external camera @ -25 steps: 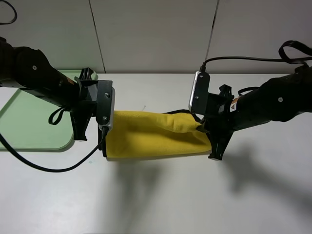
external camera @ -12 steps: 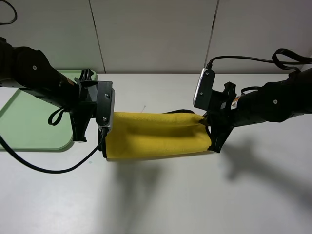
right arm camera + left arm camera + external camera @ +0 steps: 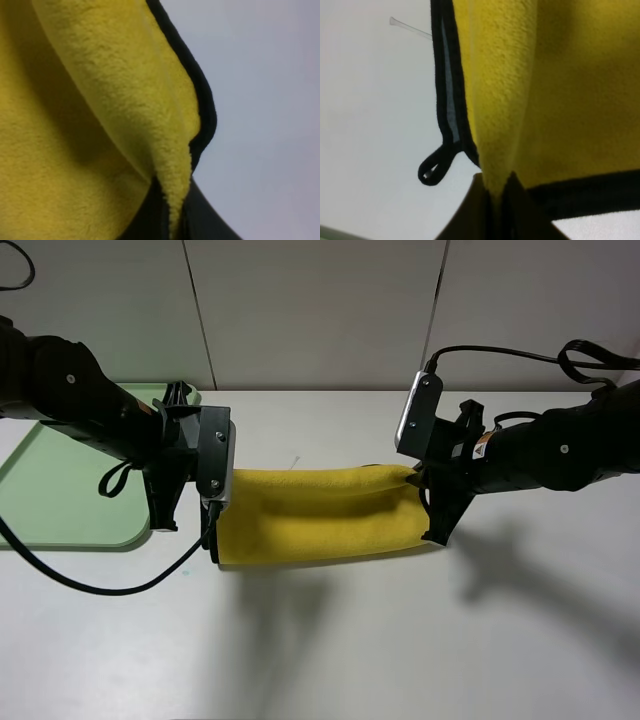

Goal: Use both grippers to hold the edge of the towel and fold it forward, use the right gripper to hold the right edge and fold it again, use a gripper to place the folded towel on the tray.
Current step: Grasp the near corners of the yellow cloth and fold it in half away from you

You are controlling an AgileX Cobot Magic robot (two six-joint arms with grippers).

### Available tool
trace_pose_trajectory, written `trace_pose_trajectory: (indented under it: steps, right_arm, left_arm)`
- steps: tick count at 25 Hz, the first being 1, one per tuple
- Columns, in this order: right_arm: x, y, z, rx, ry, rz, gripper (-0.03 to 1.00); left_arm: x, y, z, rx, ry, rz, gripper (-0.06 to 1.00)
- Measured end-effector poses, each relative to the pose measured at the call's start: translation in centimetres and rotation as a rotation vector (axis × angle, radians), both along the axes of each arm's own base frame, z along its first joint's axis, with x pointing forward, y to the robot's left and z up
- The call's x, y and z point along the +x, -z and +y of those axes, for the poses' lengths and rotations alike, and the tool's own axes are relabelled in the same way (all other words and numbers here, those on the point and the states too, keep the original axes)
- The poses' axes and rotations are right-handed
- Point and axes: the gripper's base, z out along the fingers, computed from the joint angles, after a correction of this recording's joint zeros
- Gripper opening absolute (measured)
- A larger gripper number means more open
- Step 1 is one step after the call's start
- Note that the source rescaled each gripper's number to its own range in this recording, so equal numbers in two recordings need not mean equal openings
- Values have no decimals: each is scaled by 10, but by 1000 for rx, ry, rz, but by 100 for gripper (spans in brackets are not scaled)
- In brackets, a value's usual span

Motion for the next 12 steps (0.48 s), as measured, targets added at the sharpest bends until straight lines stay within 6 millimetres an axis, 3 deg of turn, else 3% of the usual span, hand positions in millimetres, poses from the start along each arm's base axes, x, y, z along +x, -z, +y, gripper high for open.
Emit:
trace_pose_trajectory:
  steps: [4,7,9,11,12]
  right_arm:
    - [0,0,0,0,1,2,0]
    - [0,0,0,-1,0,5,8]
    - [0,0,0,-1,0,5,27]
    - [0,0,0,1,3,4,63]
    - [0,0,0,7,7,-1,76]
  left_arm:
    - [0,0,0,1,1,0,1]
    - [0,0,0,1,1,0,11]
    - [0,0,0,-5,-9,2,25]
    - [1,0,0,-20,-36,4,45]
    - [2,-1,0,-33,-56,-2,54]
